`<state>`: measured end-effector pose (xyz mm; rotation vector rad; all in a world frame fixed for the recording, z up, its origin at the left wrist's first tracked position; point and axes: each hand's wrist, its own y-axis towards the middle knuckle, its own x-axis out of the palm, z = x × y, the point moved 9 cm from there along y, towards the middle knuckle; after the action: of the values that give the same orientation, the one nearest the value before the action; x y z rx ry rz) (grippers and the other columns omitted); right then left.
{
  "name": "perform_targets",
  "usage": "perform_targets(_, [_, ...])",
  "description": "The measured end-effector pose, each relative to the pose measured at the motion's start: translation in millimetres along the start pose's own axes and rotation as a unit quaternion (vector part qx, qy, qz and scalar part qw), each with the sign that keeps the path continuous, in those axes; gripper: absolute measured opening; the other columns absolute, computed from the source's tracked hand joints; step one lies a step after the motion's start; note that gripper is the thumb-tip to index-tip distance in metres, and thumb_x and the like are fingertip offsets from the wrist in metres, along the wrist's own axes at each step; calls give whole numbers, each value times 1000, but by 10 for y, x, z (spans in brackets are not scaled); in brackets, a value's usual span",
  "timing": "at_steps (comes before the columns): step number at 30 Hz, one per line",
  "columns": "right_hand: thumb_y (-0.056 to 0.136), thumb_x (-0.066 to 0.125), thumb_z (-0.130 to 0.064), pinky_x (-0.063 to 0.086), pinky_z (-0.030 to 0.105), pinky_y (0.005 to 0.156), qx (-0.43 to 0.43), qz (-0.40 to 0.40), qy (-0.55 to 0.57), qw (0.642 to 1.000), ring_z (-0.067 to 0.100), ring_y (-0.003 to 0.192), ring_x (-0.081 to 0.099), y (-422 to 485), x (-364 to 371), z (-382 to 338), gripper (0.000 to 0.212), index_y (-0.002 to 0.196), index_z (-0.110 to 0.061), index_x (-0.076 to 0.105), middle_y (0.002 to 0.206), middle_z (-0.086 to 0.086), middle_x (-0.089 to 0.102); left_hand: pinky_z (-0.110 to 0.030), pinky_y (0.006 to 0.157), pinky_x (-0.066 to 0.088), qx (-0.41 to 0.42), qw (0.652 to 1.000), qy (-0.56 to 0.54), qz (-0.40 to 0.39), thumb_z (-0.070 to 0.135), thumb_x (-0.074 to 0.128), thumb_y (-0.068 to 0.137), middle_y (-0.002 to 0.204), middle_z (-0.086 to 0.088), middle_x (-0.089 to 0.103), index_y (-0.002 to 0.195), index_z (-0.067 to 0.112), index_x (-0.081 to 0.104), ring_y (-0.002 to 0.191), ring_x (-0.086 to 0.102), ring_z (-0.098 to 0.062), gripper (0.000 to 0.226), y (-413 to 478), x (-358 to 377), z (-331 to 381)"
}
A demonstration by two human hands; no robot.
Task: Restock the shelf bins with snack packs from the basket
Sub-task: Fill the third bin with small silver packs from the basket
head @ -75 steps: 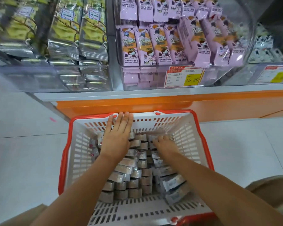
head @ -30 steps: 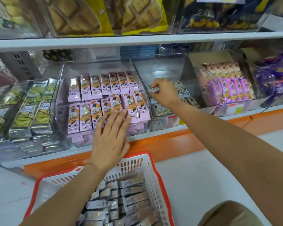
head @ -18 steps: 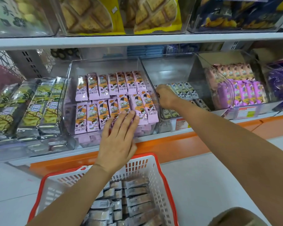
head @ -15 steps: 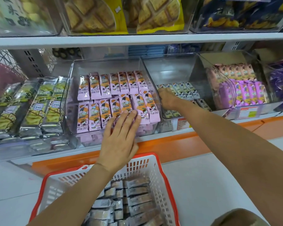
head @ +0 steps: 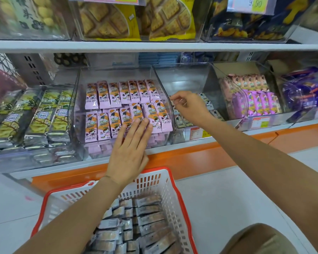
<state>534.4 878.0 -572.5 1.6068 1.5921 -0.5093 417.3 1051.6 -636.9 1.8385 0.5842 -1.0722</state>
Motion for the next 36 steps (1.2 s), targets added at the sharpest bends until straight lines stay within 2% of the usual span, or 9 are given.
perform_targets(5, [89, 56, -1, 45, 21, 62, -78, 56, 90, 991, 11, 70, 55, -699, -259, -482, 17, 94, -15, 66, 82, -8, 61, -49, 121, 10, 7, 999, -23, 42, 23, 41, 88, 156, -15, 27, 152, 4, 29, 146, 23, -32, 68, -274, -77, 33])
perform_targets(11, [85, 60, -7, 42, 14, 62, -108, -58, 94, 988, 6, 68, 55, -1443, 471, -635, 13, 93, -14, 67, 78, -9, 60, -47, 108, 26, 46, 997, -41, -46, 26, 43, 82, 137, -12, 47, 142, 6, 44, 126, 41, -31, 62, -797, 195, 13])
perform_targets(15, [87, 63, -14, 39, 11, 66, -58, -193, 29, 979, 6, 70, 55, -1816, 1457, -284, 15, 101, -18, 67, 86, -7, 61, -50, 109, 28, 24, 986, -37, -162, 26, 73, 72, 136, -17, 54, 138, 4, 53, 125, 49, -36, 73, -1205, 620, -133])
perform_targets(18, [90, 61, -18, 48, 26, 76, -18, -252, -34, 967, 14, 86, 60, -2008, 2042, -1, 23, 114, -17, 64, 105, 0, 63, -50, 111, 23, -16, 975, -41, -216, 31, 84, 65, 135, -20, 57, 137, 1, 55, 125, 54, -38, 84, -1480, 864, -275])
perform_targets(21, [93, 58, -18, 47, 30, 89, 10, -298, -92, 950, 22, 112, 57, -2126, 2518, 242, 34, 126, -15, 57, 129, 4, 59, -50, 114, 19, -48, 967, -56, -244, 33, 82, 70, 141, -21, 53, 141, -1, 50, 131, 50, -37, 85, -1703, 1081, -386])
perform_targets(24, [93, 57, -20, 45, 32, 94, 40, -330, -135, 933, 25, 123, 50, -2162, 2882, 490, 42, 134, -16, 50, 137, 5, 53, -50, 118, 9, -75, 958, -67, -270, 29, 75, 72, 148, -20, 45, 146, 0, 42, 140, 41, -36, 86, -1891, 1313, -485])
perform_targets(29, [91, 56, -14, 51, 39, 93, 54, -379, -203, 901, 27, 128, 47, -2218, 3401, 866, 55, 142, -24, 39, 148, 6, 42, -52, 119, 11, -87, 956, -79, -268, 29, 30, 86, 151, -19, 43, 147, 0, 39, 142, 37, -35, 69, -2042, 1523, -574])
perform_targets(33, [84, 57, 1, 53, 41, 86, 20, -407, -288, 867, 32, 126, 47, -2294, 3701, 1046, 72, 146, -25, 33, 152, 7, 34, -53, 120, 9, -103, 958, -88, -254, 24, 61, 84, 153, -18, 40, 150, 1, 34, 145, 32, -33, 75, -2071, 1615, -538])
perform_targets(36, [82, 61, 2, 49, 43, 93, 1, -411, -338, 846, 33, 136, 35, -2296, 3828, 1067, 76, 148, -23, 31, 153, 8, 29, -55, 119, 13, -108, 958, -88, -250, 20, 69, 74, 153, -17, 41, 150, 1, 36, 144, 33, -33, 85, -2053, 1591, -539])
